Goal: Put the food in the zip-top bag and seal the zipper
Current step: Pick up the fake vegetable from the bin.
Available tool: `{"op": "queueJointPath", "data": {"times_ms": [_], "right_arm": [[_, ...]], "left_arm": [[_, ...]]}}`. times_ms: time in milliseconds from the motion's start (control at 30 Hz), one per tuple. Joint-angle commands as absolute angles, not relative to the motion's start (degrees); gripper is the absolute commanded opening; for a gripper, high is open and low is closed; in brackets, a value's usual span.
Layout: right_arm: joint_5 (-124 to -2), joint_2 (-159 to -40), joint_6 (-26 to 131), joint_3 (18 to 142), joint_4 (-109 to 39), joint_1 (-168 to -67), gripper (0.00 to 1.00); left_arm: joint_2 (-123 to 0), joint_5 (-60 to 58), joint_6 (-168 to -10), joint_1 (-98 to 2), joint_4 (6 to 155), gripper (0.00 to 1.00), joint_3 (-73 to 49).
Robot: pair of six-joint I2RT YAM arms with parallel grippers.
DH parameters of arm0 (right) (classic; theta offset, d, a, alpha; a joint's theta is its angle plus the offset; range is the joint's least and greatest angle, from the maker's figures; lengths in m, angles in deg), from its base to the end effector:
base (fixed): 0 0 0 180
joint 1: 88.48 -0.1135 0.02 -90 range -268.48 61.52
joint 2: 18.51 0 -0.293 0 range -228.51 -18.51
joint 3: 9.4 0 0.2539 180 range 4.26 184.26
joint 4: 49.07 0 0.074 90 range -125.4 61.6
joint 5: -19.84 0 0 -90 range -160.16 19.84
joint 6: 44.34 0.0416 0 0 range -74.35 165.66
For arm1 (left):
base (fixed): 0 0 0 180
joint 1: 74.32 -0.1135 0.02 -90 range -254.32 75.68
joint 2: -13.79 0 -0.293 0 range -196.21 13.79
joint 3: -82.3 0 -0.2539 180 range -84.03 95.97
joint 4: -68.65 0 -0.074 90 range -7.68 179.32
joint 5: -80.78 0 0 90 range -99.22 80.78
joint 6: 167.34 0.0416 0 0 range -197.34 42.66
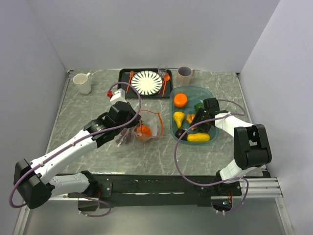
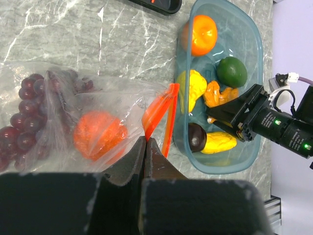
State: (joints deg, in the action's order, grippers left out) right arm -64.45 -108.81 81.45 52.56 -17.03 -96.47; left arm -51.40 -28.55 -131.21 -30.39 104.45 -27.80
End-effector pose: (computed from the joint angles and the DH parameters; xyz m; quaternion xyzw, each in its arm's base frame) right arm 0.2985 0.0461 0.1857 0.2196 0.9404 0.1399 0.2189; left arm 0.1875 -0.1615 0.3418 -0.1566 0.8480 -0.2692 0.4288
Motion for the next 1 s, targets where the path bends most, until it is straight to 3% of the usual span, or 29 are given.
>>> {"op": "queueJointPath", "data": {"times_ms": [0,367,967], "right_arm": [[-61.64,-107.02,80.64,51.37,-20.63,-96.22,0.58],[-60.14,-104.47,79.85,50.23,-21.25,-96.31,0.22],[-58.31,-91.56,74.75,52.08,-15.63,-96.74,0.08]], "left_arm": [[-50.9,-28.82,-131.48,-30.2,104.2,0.01,-26.55],[-50.28,-28.82,-131.75,-30.2,103.85,0.01,-26.9],[-50.98,-28.12,-131.48,-30.28,102.97,0.01,-26.81]]}}
